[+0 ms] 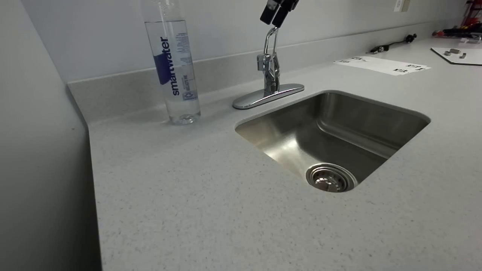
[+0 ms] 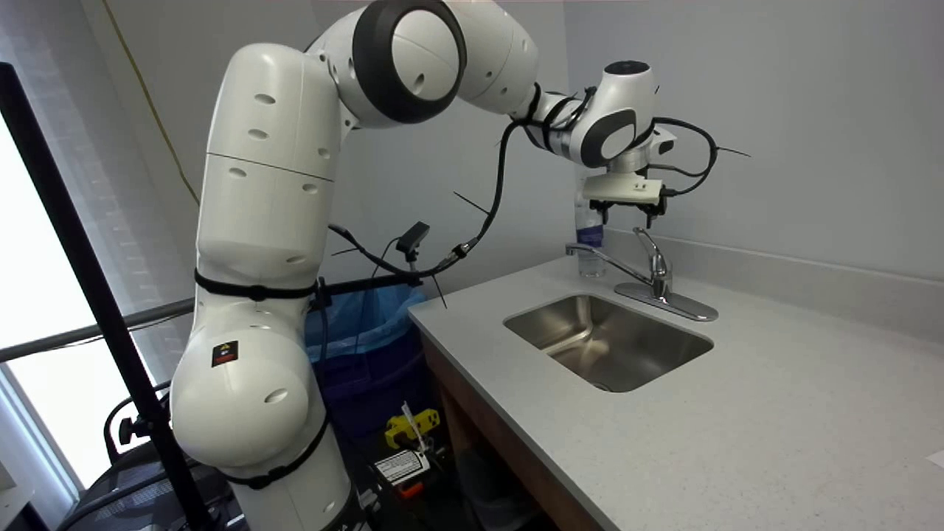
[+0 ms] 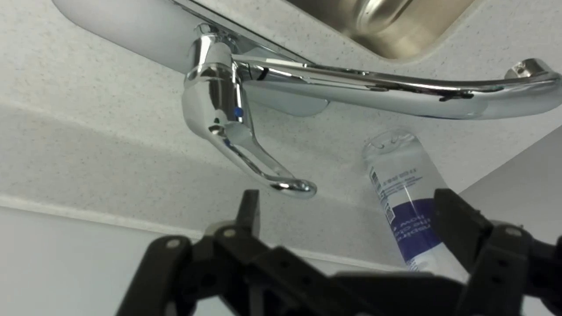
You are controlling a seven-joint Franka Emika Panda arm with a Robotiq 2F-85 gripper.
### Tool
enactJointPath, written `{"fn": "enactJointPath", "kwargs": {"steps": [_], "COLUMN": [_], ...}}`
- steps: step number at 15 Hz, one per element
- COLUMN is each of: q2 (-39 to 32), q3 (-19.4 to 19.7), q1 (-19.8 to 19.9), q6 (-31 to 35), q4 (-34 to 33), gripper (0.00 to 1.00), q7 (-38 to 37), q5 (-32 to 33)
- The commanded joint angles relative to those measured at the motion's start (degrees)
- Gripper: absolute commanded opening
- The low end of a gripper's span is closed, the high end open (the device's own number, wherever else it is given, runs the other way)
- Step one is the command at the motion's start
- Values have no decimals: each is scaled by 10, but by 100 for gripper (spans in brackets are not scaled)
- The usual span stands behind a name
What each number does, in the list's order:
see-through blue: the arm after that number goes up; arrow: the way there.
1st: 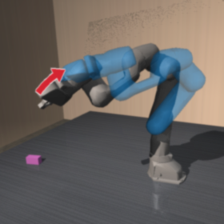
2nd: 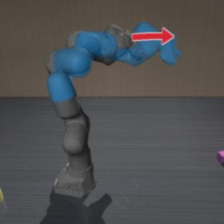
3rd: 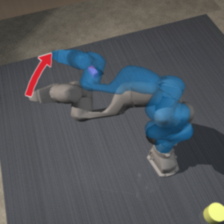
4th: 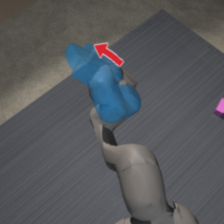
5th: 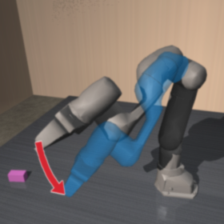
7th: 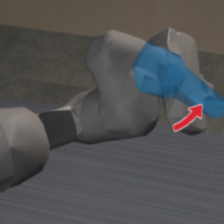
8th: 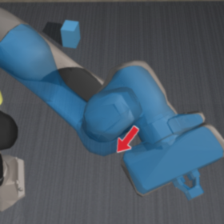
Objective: Move the spout to the left and close the tap
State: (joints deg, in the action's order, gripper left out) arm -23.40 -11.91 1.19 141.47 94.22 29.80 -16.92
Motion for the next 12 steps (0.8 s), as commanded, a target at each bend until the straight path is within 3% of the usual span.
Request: {"fn": "enactJointPath", "kwargs": {"steps": [1,4,12], "q2": [-31,-36,-28], "q3": [-31,-34,-17], "q1": [16,16,9], "q6": [24,23,-61], "q4": [-33,-38,-44], "gripper": [100,100,100], "q7": [45,39,-12], "q5": [-34,-34,-15]}}
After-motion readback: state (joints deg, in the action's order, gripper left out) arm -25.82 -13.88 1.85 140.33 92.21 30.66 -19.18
